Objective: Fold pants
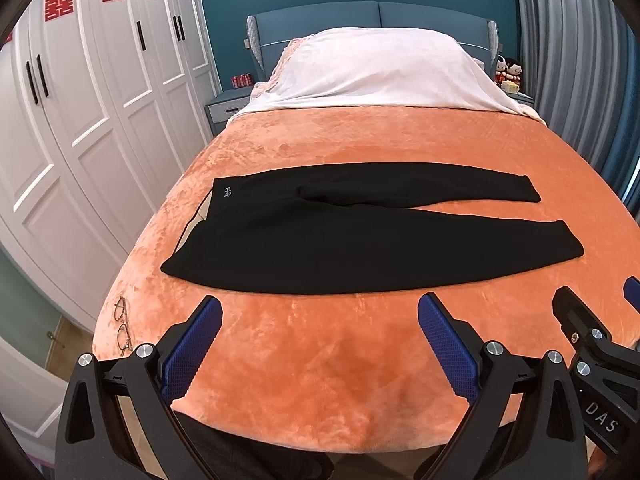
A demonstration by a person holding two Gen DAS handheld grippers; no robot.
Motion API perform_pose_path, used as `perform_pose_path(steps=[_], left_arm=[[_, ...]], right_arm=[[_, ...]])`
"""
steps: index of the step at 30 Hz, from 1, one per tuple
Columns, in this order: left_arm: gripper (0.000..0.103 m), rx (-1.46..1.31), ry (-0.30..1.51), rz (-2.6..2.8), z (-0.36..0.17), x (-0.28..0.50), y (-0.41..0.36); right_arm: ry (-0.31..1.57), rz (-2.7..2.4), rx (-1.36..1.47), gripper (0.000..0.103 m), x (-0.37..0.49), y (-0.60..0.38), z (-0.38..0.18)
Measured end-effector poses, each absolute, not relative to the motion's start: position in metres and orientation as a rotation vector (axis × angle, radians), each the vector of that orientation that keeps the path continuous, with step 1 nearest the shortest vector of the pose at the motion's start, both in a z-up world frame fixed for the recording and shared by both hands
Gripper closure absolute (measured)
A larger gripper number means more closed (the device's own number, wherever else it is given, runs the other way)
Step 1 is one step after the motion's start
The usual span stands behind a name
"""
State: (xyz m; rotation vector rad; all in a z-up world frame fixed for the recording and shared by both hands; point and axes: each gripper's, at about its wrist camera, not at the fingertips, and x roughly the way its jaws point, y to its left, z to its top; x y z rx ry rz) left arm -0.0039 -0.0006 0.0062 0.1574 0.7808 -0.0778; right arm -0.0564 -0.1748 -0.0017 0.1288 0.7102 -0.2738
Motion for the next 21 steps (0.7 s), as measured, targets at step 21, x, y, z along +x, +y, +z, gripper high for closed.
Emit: perform_pose_path(steps=[21], left_arm=[[0.007,0.155,0.784,-0.077,0.0038,-0.0047,0.0017]], right_arm=[[0.713,-0.273,0.129,0.005,-0.0553,-0.175,-0.0009]])
